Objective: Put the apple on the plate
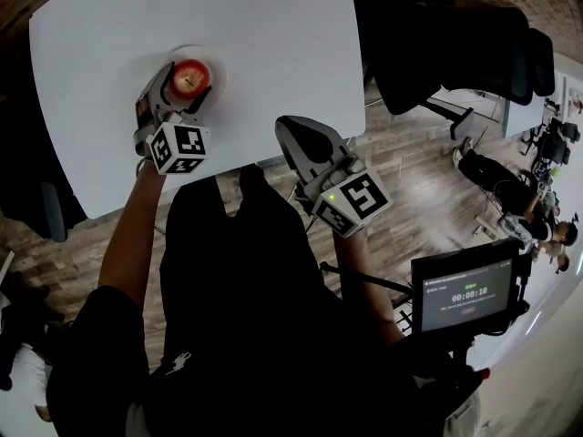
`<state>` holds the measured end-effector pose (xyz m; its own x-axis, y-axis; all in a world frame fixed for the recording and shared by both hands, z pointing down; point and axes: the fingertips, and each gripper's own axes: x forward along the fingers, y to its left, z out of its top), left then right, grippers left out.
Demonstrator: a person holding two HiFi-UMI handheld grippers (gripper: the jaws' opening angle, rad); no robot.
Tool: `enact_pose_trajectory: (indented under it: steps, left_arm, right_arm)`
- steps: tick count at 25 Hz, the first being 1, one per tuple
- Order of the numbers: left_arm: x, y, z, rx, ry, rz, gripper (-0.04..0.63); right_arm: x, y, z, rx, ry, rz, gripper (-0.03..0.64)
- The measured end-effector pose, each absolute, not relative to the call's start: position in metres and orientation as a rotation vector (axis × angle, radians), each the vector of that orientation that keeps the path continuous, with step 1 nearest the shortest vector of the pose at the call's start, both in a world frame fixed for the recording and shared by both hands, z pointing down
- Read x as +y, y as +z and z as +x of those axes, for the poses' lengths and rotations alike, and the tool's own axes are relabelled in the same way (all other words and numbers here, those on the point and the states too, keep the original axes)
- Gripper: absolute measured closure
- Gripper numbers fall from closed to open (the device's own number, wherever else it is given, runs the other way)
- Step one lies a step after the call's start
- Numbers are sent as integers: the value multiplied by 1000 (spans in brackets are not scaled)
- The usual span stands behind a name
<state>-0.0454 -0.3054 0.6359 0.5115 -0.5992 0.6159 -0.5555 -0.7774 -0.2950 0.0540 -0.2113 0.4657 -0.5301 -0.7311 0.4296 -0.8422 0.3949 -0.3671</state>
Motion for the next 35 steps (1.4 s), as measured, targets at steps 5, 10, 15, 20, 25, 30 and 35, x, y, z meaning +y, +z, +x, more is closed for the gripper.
enact_pose_trajectory:
  steps: [5, 10, 15, 20, 25, 30, 35]
  left_arm:
    - [-306, 632, -40, 999, -1124, -2621, 192]
    - [-304, 633, -40, 989, -1120, -2601, 192]
    - [-302, 643, -42, 979, -1129, -2628, 190]
    - [-302, 623, -47, 1018, -1124, -2636, 189]
    - [-304, 619, -50, 1048, -1115, -2638, 180]
    - [-306, 615, -50, 1070, -1104, -2633, 181]
    - [-299, 606, -51, 1079, -1106, -2637, 181]
  right_arm:
    - [-211, 466, 55, -2447, 834, 1402, 614]
    - [-212, 462, 54, -2469, 844, 1417, 614]
    - [-207, 468, 57, -2461, 846, 1439, 614]
    - [-199, 452, 59, -2460, 824, 1436, 614]
    - [-200, 450, 60, -2474, 805, 1434, 614]
    - [-198, 453, 65, -2464, 774, 1426, 614]
    - [-201, 445, 63, -2500, 748, 1417, 614]
